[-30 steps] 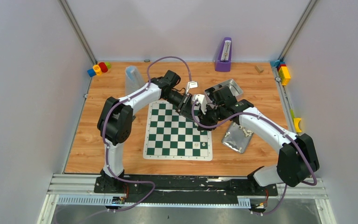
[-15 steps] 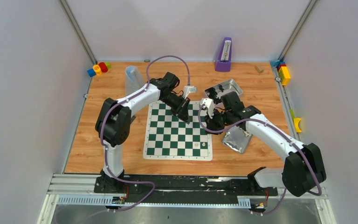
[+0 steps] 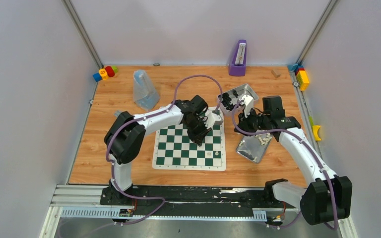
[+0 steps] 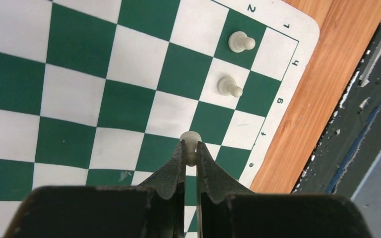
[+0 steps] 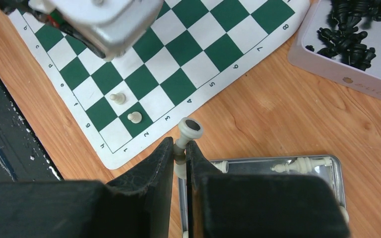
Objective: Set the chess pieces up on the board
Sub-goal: Place the chess piece on the chessboard.
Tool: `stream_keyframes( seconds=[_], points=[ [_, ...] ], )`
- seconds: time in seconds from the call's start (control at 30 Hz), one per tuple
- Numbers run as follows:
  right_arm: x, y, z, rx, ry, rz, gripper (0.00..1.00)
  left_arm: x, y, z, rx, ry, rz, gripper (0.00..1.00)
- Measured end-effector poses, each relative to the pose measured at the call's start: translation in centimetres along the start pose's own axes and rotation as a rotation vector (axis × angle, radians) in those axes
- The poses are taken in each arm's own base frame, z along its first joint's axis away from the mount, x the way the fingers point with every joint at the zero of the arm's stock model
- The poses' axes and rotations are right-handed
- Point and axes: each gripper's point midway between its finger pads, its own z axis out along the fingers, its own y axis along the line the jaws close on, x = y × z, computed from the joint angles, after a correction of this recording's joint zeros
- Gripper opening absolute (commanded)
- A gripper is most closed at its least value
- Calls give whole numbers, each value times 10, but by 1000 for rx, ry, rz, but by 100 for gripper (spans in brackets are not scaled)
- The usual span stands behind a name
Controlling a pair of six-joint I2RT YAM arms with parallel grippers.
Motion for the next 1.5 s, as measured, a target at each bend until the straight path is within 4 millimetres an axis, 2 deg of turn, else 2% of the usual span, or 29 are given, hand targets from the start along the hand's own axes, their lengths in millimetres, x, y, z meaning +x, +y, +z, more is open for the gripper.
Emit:
stream_keyframes(
  seconds=[0.33,0.77,1.5],
  points=[
    [-3,-3,-5,15,-20,7,0,-3,-9,17,-142,71,136,10],
    [-3,-3,-5,15,-21,7,0,9,-25,36,-171,162,210,12],
    [-3,-3,-5,16,-22,5,0,18,-28,37,-162,202,240,13]
  ],
)
